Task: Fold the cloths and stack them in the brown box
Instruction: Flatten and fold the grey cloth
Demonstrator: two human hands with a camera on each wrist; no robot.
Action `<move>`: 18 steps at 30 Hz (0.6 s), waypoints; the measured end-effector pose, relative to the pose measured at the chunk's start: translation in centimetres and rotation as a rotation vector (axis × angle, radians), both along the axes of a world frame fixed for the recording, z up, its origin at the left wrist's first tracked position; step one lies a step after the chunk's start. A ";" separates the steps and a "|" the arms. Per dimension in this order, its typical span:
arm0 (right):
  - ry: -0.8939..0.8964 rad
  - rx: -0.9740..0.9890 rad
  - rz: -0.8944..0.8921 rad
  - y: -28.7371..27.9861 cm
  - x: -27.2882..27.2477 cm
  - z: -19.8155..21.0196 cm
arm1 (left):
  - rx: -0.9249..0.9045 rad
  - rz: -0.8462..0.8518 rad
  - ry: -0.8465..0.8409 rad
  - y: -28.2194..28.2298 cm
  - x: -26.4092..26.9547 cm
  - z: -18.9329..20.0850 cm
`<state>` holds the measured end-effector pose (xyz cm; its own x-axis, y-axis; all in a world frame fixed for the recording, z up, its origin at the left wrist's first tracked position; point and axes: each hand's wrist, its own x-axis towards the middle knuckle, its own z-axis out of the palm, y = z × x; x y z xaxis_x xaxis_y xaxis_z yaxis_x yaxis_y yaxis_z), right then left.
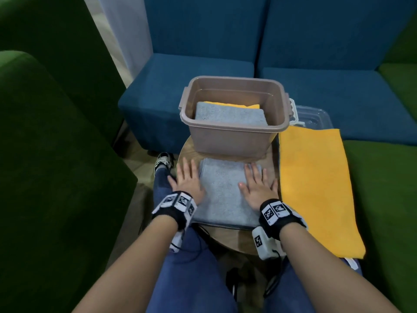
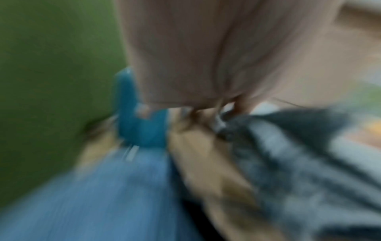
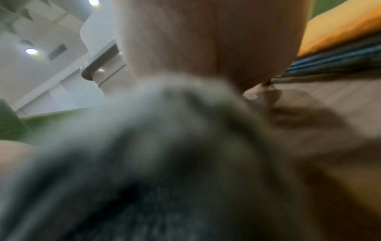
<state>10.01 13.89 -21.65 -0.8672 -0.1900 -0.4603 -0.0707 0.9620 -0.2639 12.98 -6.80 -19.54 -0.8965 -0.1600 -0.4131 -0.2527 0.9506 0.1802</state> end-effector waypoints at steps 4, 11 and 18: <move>-0.009 0.001 -0.002 0.0 0.0 0.0 | 0.102 -0.415 0.023 4.9 -1.5 2.3; 0.001 -0.041 -0.016 0.3 -0.2 -0.5 | 0.128 -0.504 -0.160 1.6 -3.0 -0.3; 0.046 -0.064 -0.046 0.2 0.0 -0.8 | 0.128 -0.380 -0.141 1.7 -2.6 -1.2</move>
<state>10.00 14.09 -22.45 -0.8957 -0.1774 -0.4077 -0.0408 0.9459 -0.3219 10.36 -5.14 -20.75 -0.8150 0.2314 -0.5313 0.0807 0.9532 0.2913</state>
